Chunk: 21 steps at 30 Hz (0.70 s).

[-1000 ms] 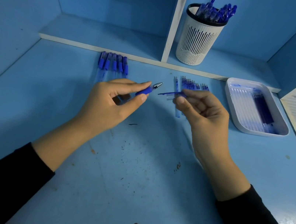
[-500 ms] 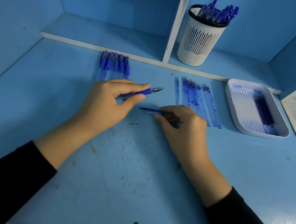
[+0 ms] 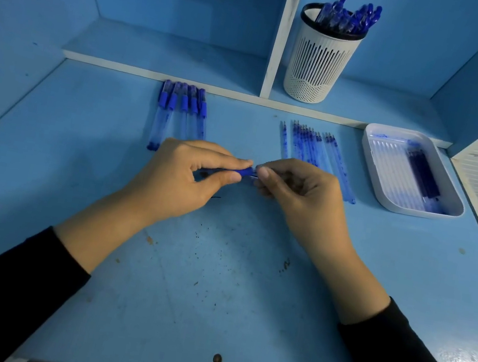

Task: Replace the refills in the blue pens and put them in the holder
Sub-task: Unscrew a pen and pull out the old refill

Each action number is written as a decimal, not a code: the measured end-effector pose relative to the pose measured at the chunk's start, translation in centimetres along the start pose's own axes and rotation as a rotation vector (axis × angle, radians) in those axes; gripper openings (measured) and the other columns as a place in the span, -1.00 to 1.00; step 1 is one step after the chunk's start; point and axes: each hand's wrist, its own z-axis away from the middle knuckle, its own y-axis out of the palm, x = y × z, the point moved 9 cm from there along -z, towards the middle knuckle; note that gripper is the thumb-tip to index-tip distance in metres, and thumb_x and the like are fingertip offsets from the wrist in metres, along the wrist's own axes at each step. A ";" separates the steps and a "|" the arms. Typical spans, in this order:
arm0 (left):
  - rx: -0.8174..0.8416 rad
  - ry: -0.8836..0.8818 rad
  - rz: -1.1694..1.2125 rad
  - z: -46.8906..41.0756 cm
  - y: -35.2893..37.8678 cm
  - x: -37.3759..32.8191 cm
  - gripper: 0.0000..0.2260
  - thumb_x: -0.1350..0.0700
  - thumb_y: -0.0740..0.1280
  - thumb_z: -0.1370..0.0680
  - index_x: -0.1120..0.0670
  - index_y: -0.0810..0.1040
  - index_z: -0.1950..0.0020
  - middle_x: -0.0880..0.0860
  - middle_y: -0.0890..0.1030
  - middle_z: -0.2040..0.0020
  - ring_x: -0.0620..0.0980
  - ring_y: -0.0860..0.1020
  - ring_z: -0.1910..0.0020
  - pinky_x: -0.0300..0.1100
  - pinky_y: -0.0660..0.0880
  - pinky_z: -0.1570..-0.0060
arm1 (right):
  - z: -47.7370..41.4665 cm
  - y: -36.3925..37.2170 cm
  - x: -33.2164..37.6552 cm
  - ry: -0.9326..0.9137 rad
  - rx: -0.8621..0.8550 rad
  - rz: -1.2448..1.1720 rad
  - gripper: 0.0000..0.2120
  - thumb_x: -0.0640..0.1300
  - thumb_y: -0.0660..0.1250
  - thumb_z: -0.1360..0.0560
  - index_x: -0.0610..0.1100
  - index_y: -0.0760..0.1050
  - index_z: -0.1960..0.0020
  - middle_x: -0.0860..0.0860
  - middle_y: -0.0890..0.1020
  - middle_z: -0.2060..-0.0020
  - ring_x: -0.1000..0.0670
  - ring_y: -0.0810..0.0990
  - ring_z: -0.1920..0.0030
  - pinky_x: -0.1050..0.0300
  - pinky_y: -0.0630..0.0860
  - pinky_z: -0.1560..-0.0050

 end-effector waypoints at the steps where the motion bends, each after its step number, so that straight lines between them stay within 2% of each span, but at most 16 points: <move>1: 0.001 -0.004 0.008 0.1 0.0 0.1 -0.80 0.20 0.46 -0.50 0.10 0.68 -0.12 -0.10 0.68 0.03 -0.14 0.65 0.11 -0.16 0.59 0.09 | 0.0 0.1 0.0 -0.016 0.016 -0.005 -0.93 -0.27 0.41 -0.49 -0.13 0.64 0.09 -0.10 0.70 0.25 -0.06 0.69 0.20 0.02 0.62 0.03; 4: 0.002 -0.017 0.029 0.1 0.2 0.2 -0.79 0.18 0.44 -0.51 0.08 0.66 -0.15 -0.06 0.70 0.03 0.00 0.65 0.19 -0.02 0.56 0.21 | 0.2 0.1 0.6 -0.070 0.051 -0.023 -0.86 -0.37 0.41 -0.46 -0.18 0.63 0.03 -0.08 0.71 0.16 -0.03 0.69 0.10 0.12 0.58 -0.02; 7: -0.002 -0.014 0.046 0.0 0.1 0.0 -0.78 0.16 0.43 -0.52 0.04 0.65 -0.16 -0.05 0.70 0.05 0.08 0.64 0.22 0.00 0.53 0.25 | 0.3 -0.2 0.8 -0.043 0.038 -0.066 -0.85 -0.25 0.46 -0.44 -0.21 0.61 -0.01 -0.07 0.70 0.17 0.02 0.67 0.12 0.25 0.55 0.04; 9: -0.003 -0.016 0.046 0.0 -0.1 0.0 -0.79 0.16 0.44 -0.52 0.06 0.66 -0.15 -0.06 0.70 0.05 0.01 0.65 0.19 -0.06 0.56 0.21 | 0.2 -0.5 0.7 -0.037 0.020 -0.009 -0.89 -0.16 0.44 -0.47 -0.20 0.61 0.05 -0.05 0.68 0.24 0.04 0.65 0.22 0.23 0.54 0.15; 11: -0.003 -0.015 0.040 0.0 -0.2 0.0 -0.79 0.18 0.46 -0.51 0.08 0.67 -0.14 -0.14 0.67 0.04 -0.16 0.64 0.16 -0.23 0.56 0.17 | 0.1 -0.3 0.7 -0.042 0.044 -0.002 -0.97 -0.22 0.42 -0.49 -0.19 0.61 0.09 -0.01 0.67 0.28 0.10 0.62 0.27 0.27 0.49 0.21; 12: -0.001 -0.015 0.038 0.0 -0.2 0.0 -0.79 0.19 0.46 -0.51 0.09 0.67 -0.14 -0.15 0.66 0.04 -0.21 0.62 0.16 -0.28 0.55 0.17 | 0.1 -0.2 0.8 -0.044 0.057 -0.030 -0.96 -0.27 0.42 -0.48 -0.19 0.61 0.08 -0.01 0.67 0.25 0.11 0.63 0.24 0.31 0.49 0.18; 14: 0.001 -0.021 0.038 -0.1 -0.2 0.1 -0.80 0.19 0.46 -0.51 0.10 0.68 -0.13 -0.11 0.68 0.04 -0.17 0.63 0.15 -0.26 0.55 0.16 | 0.1 -0.2 0.5 -0.023 0.066 -0.095 -0.92 -0.28 0.43 -0.47 -0.19 0.61 0.04 -0.03 0.69 0.19 0.09 0.65 0.16 0.31 0.51 0.08; 17: -0.007 -0.019 0.037 -0.1 -0.3 0.0 -0.80 0.18 0.46 -0.51 0.10 0.68 -0.13 -0.06 0.70 0.02 -0.16 0.65 0.09 -0.23 0.59 0.09 | 0.0 -0.1 0.0 0.013 0.068 -0.063 -0.89 -0.15 0.39 -0.51 -0.20 0.61 0.08 -0.04 0.70 0.24 0.13 0.64 0.23 0.34 0.51 0.14; 21: -0.009 -0.024 0.045 0.0 -0.3 0.0 -0.80 0.18 0.46 -0.50 0.09 0.68 -0.12 -0.06 0.70 0.03 -0.19 0.64 0.11 -0.27 0.57 0.12 | 0.0 0.0 0.0 0.024 0.098 -0.125 -0.93 -0.26 0.41 -0.49 -0.19 0.61 0.02 -0.05 0.69 0.19 0.09 0.65 0.16 0.29 0.54 0.06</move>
